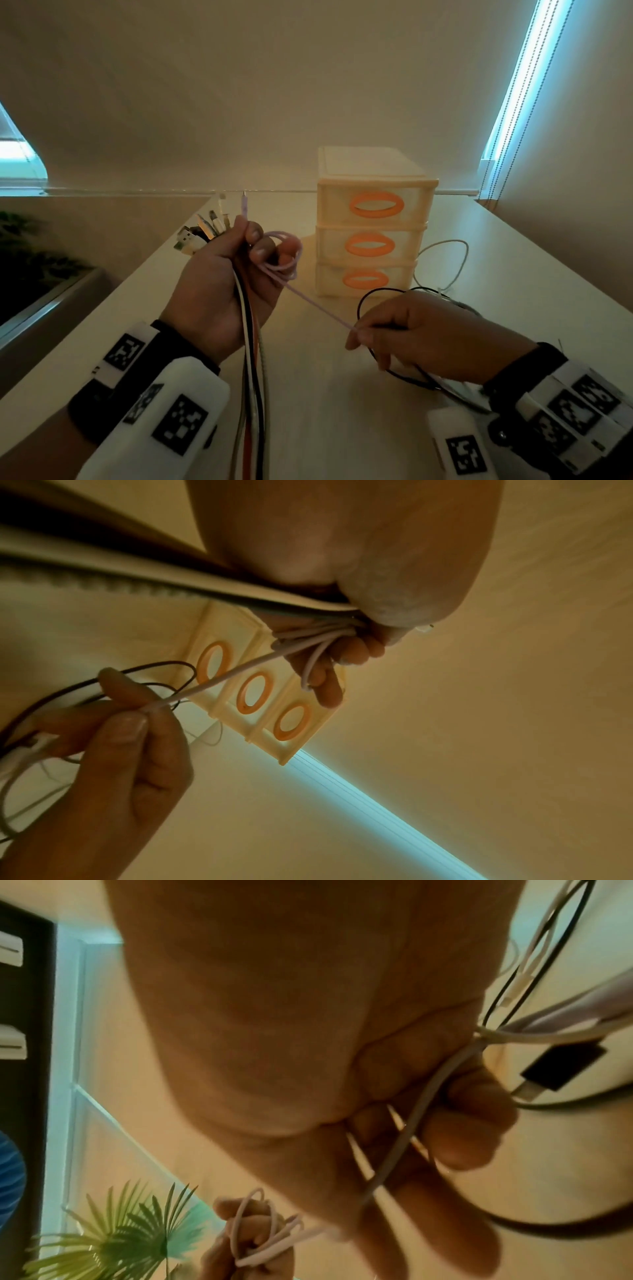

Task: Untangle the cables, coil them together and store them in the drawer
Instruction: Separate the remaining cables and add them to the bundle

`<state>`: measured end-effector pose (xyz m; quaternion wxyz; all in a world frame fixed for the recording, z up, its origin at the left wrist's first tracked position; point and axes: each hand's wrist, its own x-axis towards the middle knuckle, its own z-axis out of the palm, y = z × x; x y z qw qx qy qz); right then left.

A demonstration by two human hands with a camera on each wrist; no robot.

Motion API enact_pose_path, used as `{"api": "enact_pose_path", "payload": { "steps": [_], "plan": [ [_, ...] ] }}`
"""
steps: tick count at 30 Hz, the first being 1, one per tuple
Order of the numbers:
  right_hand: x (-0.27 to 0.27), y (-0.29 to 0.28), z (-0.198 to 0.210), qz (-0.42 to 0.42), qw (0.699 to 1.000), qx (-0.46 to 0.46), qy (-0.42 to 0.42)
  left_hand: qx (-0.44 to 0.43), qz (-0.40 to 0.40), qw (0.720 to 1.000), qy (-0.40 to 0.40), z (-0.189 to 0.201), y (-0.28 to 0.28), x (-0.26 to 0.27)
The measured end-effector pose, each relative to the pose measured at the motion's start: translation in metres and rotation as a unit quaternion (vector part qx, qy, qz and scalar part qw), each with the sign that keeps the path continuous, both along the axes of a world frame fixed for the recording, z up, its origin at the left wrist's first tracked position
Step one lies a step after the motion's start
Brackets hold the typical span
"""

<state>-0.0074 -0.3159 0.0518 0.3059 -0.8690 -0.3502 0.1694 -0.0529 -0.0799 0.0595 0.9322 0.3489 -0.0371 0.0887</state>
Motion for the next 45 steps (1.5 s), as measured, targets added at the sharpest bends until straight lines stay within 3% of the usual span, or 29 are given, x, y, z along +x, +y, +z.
{"api": "enact_pose_path", "payload": {
  "steps": [2, 4, 6, 8, 10, 13, 14, 17, 21, 23, 25, 28, 34, 38, 42, 45],
  "plan": [
    [0.002, -0.001, -0.002, -0.058, 0.998, -0.029, 0.008, -0.011, -0.013, 0.999, -0.041, 0.003, 0.006, -0.001],
    [0.009, -0.004, -0.005, -0.131, 0.988, -0.054, -0.061, -0.023, -0.082, 0.993, -0.086, 0.004, 0.012, -0.001],
    [0.016, -0.007, -0.003, -0.171, 0.979, -0.005, -0.114, -0.004, -0.154, 0.984, -0.095, 0.003, 0.012, -0.002],
    [0.021, -0.011, 0.0, -0.188, 0.975, 0.062, -0.099, 0.072, -0.179, 0.979, -0.065, 0.0, 0.01, -0.003],
    [0.023, -0.011, 0.0, -0.206, 0.964, 0.136, -0.098, 0.19, -0.224, 0.955, -0.03, -0.002, 0.0, -0.008],
    [0.018, -0.004, -0.005, -0.221, 0.93, 0.208, -0.208, 0.368, -0.243, 0.897, 0.025, -0.007, -0.018, -0.017],
    [0.012, 0.001, -0.005, -0.211, 0.917, 0.236, -0.244, 0.386, -0.228, 0.893, 0.043, -0.007, -0.023, -0.019],
    [-0.006, 0.012, -0.002, -0.128, 0.915, 0.298, -0.239, 0.296, -0.14, 0.941, 0.082, -0.004, -0.032, -0.017],
    [-0.018, 0.026, -0.015, 0.04, 0.979, 0.164, -0.114, 0.135, -0.053, 0.987, 0.073, -0.004, -0.028, -0.006],
    [-0.016, 0.03, -0.022, 0.044, 0.989, 0.12, -0.076, 0.045, -0.032, 0.995, 0.081, -0.004, -0.025, -0.004],
    [-0.012, 0.027, -0.02, -0.013, 0.985, 0.115, -0.126, -0.009, -0.023, 0.997, 0.079, -0.004, -0.022, -0.003],
    [-0.007, 0.02, -0.015, -0.084, 0.969, 0.108, -0.204, 0.002, -0.014, 0.997, 0.075, -0.005, -0.018, -0.001],
    [-0.003, 0.012, -0.012, -0.02, 0.995, -0.016, -0.092, -0.016, 0.0, 0.999, 0.044, -0.003, -0.009, 0.001],
    [0.011, -0.004, -0.006, -0.112, 0.976, 0.045, -0.18, -0.016, 0.002, 0.999, 0.032, 0.0, -0.002, 0.001],
    [0.01, -0.003, -0.013, -0.021, 0.998, 0.017, -0.059, -0.011, -0.009, 1.0, 0.027, 0.002, 0.001, 0.0],
    [0.01, -0.002, -0.007, -0.018, 0.989, 0.131, -0.07, -0.01, -0.016, 1.0, 0.012, 0.007, 0.008, -0.001]
  ]
}}
